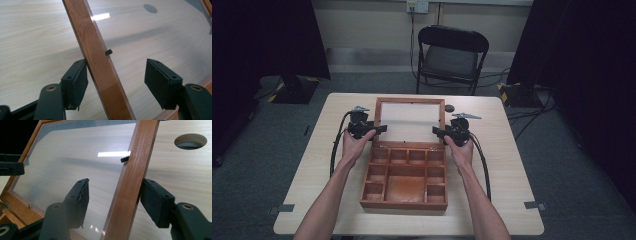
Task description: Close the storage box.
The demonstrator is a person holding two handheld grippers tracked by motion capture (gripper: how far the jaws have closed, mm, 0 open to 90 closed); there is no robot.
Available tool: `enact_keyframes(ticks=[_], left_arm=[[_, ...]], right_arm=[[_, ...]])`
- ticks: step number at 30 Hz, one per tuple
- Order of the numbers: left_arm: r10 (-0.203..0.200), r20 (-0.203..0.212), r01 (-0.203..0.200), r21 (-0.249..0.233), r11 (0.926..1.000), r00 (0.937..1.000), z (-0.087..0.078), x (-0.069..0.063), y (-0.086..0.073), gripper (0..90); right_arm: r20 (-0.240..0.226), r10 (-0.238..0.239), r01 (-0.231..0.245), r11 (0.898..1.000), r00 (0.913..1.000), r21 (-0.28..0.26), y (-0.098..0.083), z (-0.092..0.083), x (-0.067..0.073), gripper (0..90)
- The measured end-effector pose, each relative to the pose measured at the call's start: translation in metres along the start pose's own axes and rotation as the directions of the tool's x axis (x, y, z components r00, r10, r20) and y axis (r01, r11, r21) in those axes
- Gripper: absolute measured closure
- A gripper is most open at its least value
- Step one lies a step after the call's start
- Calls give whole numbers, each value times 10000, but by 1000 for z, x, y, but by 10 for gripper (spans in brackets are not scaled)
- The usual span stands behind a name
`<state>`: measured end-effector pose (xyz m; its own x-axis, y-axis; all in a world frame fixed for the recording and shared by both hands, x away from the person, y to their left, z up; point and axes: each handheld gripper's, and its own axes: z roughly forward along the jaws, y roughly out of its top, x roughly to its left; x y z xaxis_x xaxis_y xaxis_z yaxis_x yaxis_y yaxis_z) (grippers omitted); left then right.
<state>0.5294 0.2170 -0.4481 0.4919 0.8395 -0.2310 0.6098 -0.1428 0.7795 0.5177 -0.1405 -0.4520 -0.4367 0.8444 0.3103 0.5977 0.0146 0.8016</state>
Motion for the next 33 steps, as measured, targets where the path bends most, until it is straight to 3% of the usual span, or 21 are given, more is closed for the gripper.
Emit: enact_keyframes(ticks=[6, 8, 10, 11, 15, 24, 26, 28, 29, 31, 32, 33], left_arm=[[78, -96, -80, -164, 9998, 9999, -6, -2, 2, 384], [484, -363, -487, -54, 9988, 9982, -7, -6, 4, 383], [437, -416, -433, 104, 9990, 9982, -6, -7, 6, 358], [182, -235, -184, -52, 9998, 9996, -7, -5, 6, 361], [-47, -79, 44, -377, 9993, 10000, -8, -3, 5, 388], [294, -241, -307, -576, 9979, 9993, -17, -7, 9, 390], [144, -332, -164, -620, 9979, 9993, -17, -9, 10, 387], [279, -442, -304, -571, 9979, 9986, -15, -12, 11, 358], [-30, -82, 25, -660, 9978, 10000, -16, -9, 11, 359], [-97, 9, 98, -716, 9974, 10000, -17, -8, 11, 364], [89, -158, -99, -671, 9977, 9998, -18, -9, 12, 372], [-44, -152, 33, -725, 9974, 9999, -18, -10, 13, 373]], right_arm=[[3, -103, 104, 9999, 9999, -124, 3, -4, 3, 416], [30, -143, 143, 9997, 9999, -180, 3, -4, 4, 420], [83, 56, -53, 9995, 10000, -296, 4, -3, 5, 418], [184, -60, 65, 9996, 9998, -258, 4, -2, 5, 424], [118, 3, 2, 9992, 9999, -394, 7, -3, 6, 432], [141, -287, 294, 9979, 9995, -570, 13, -7, 13, 424], [118, -341, 348, 9974, 9993, -630, 13, -8, 13, 422], [194, -332, 343, 9976, 9993, -601, 14, -8, 15, 412], [236, -316, 330, 9975, 9992, -619, 14, -8, 16, 411], [178, -363, 374, 9972, 9992, -652, 14, -9, 15, 413], [139, -345, 353, 9971, 9993, -668, 14, -9, 15, 413], [167, -420, 431, 9967, 9990, -684, 16, -10, 16, 412]])
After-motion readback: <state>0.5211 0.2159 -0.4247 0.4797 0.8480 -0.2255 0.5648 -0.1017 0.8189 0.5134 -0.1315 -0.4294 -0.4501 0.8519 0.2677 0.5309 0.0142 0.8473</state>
